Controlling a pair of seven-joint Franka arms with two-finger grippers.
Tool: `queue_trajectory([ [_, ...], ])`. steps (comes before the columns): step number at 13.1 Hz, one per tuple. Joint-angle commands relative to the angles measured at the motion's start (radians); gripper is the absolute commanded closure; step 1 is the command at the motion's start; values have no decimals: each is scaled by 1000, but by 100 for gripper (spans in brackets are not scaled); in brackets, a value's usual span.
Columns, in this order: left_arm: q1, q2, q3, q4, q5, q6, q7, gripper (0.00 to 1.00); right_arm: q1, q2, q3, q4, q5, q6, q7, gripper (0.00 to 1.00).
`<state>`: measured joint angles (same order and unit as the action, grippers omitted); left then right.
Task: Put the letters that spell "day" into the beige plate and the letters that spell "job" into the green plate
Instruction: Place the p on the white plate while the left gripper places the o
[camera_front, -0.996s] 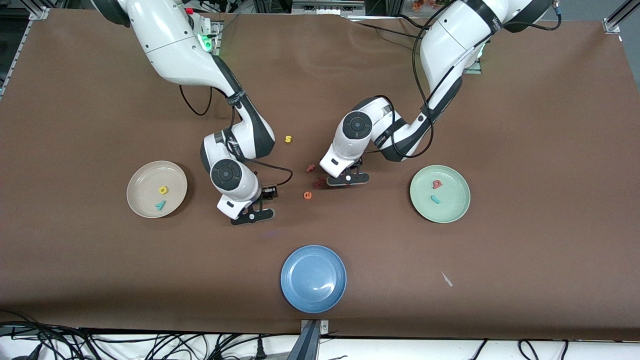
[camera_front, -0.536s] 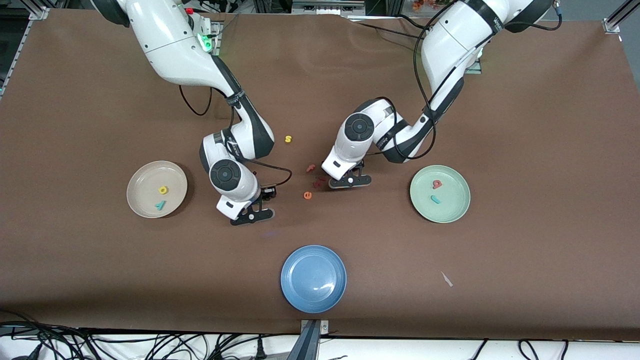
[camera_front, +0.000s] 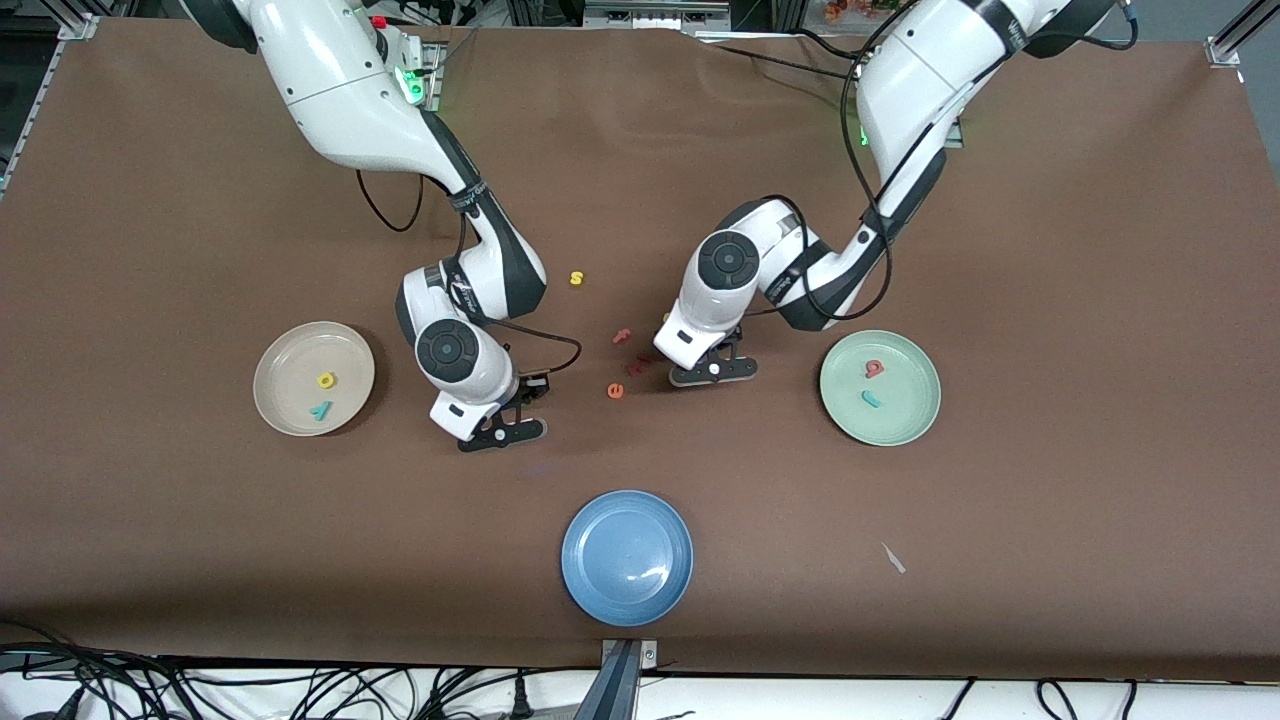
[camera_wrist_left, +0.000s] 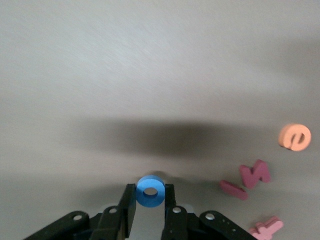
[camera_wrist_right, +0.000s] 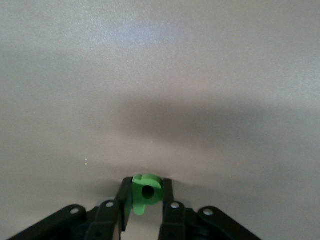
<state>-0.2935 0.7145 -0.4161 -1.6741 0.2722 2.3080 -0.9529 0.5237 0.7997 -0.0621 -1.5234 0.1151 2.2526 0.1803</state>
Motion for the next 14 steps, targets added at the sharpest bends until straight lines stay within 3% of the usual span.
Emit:
queue_trajectory([
  [1,59,-101,-7,-15,24,-129,96,99,-2,-4,5,-6,18,-1,-22,84],
  [4,149,-177,-13,-15,1,-266,279,98,-8,-16,1,28,28,-68,-19,91],
  [7,264,-194,-12,-15,2,-283,490,98,-71,-72,-8,34,35,-174,-33,94],
  [9,344,-196,-13,-19,1,-288,629,98,-83,-120,-54,5,35,-228,-39,95],
  [14,410,-113,-9,-35,18,-239,694,97,-80,-278,-165,-208,14,-210,-106,98],
])
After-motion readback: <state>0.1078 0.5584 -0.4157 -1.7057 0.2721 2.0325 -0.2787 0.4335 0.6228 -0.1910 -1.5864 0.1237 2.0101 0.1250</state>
